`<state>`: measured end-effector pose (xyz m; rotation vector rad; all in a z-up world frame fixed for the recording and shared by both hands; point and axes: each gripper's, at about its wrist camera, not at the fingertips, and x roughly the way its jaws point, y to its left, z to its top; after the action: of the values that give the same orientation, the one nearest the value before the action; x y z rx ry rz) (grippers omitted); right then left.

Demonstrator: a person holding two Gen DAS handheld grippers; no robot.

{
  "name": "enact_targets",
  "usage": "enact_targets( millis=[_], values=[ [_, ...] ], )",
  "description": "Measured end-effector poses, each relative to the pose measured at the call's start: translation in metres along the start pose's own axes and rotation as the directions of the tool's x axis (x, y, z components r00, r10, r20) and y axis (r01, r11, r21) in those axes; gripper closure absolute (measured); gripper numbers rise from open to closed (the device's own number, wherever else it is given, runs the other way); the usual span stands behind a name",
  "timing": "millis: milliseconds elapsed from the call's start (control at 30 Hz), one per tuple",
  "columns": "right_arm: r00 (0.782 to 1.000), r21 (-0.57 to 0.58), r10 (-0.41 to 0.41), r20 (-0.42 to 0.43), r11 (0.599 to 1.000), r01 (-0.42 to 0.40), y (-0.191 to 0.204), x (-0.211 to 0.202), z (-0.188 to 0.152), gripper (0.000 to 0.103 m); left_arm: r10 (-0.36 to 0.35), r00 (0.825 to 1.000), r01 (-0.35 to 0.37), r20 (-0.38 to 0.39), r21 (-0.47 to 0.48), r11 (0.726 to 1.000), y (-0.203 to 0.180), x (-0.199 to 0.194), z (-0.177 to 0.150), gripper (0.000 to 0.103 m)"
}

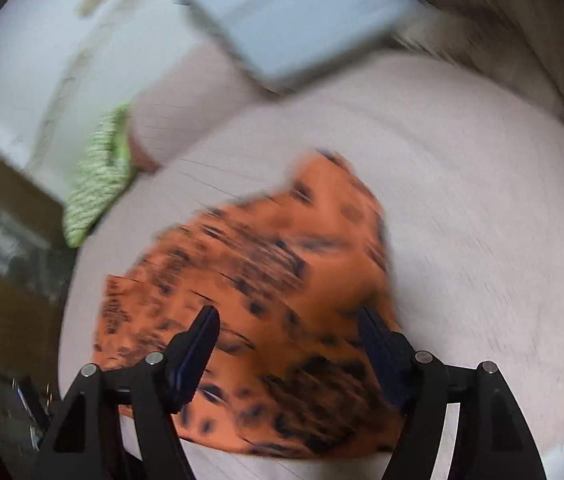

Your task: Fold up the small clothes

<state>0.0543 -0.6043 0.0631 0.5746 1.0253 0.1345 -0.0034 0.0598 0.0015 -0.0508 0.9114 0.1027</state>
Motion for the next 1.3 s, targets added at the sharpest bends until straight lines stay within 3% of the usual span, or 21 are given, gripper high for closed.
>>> enact_targets(
  millis=[133,167,200,233,300,367,467,633,767,833,933,967,1000,1033,1167,1200,1267,1300],
  values=[
    [0.991,0.038,0.114,-0.072,0.993,-0.111,-0.007,0.055,0.033,0.025,-0.032,0.999,0.029,0.036,0.079,0.996,-0.021,0.009,0.006,0.012],
    [0.992,0.041,0.086,-0.089,0.996,-0.082,-0.022,0.076,0.039,0.025,-0.020,1.000,0.019,0.009,0.097,0.995,-0.024,0.019,0.007,0.012],
    [0.994,0.086,-0.017,-0.110,0.996,0.026,-0.040,0.093,0.035,0.025,0.011,0.998,-0.003,-0.068,0.121,0.993,-0.028,0.040,0.002,0.012],
    [0.993,0.163,-0.026,-0.118,0.985,0.046,-0.054,0.110,0.032,0.029,0.028,0.989,-0.011,-0.143,0.122,0.992,-0.028,0.060,-0.002,0.010],
    [0.995,0.347,0.098,0.008,0.933,-0.095,-0.076,0.093,0.025,0.029,-0.018,0.993,0.023,-0.119,0.036,0.999,-0.017,0.055,-0.002,0.010],
    [0.996,0.294,0.086,0.023,0.952,-0.089,-0.068,0.068,0.019,0.027,-0.004,0.995,0.004,-0.098,0.006,1.000,-0.014,0.047,0.006,0.010],
    [0.996,0.213,0.082,0.015,0.974,-0.084,-0.062,0.034,-0.011,0.026,-0.012,1.000,0.014,-0.027,0.042,0.999,-0.028,0.032,0.020,0.010],
    [0.995,0.355,0.094,-0.017,0.931,-0.082,-0.090,-0.005,-0.084,0.026,-0.110,0.993,0.103,0.036,0.152,0.983,-0.085,0.021,0.027,0.010],
    [0.995,0.425,0.077,-0.059,0.904,-0.045,-0.110,-0.019,-0.114,0.023,-0.153,0.988,0.143,0.028,0.233,0.962,-0.123,0.019,0.023,0.010],
    [0.992,0.471,0.117,-0.038,0.878,-0.086,-0.115,-0.024,-0.119,0.023,-0.175,0.984,0.164,0.022,0.255,0.953,-0.140,0.019,0.011,0.010],
    [0.971,0.493,0.237,-0.033,0.849,-0.190,-0.104,-0.016,-0.126,0.023,-0.150,0.988,0.152,-0.026,0.267,0.952,-0.152,0.030,0.000,0.010],
    [0.969,0.499,0.242,-0.042,0.846,-0.189,-0.100,-0.009,-0.127,0.023,-0.123,0.986,0.149,-0.111,0.266,0.952,-0.156,0.050,-0.004,0.009],
    [0.973,0.503,0.221,-0.061,0.849,-0.161,-0.099,-0.003,-0.129,0.023,-0.119,0.984,0.151,-0.134,0.256,0.955,-0.155,0.053,-0.007,0.005],
    [0.977,0.514,0.204,-0.057,0.845,-0.146,-0.099,0.002,-0.131,0.022,-0.121,0.988,0.141,-0.099,0.233,0.962,-0.152,0.052,-0.007,0.003],
    [0.968,0.587,0.249,0.026,0.780,-0.216,-0.102,0.010,-0.123,0.021,-0.118,0.984,0.146,-0.132,0.223,0.964,-0.153,0.057,-0.001,0.002],
    [0.968,0.598,0.250,0.029,0.771,-0.217,-0.103,0.013,-0.123,0.025,-0.119,0.984,0.147,-0.133,0.225,0.963,-0.153,0.058,0.000,0.001],
    [0.964,0.590,0.265,-0.008,0.780,-0.210,-0.099,0.021,-0.120,0.095,-0.119,0.984,0.147,-0.132,0.229,0.962,-0.154,0.061,0.002,0.001],
    [0.970,0.572,0.241,-0.009,0.797,-0.193,-0.096,0.017,-0.119,0.095,-0.119,0.984,0.147,-0.131,0.230,0.962,-0.154,0.064,0.001,0.001]
  ],
)
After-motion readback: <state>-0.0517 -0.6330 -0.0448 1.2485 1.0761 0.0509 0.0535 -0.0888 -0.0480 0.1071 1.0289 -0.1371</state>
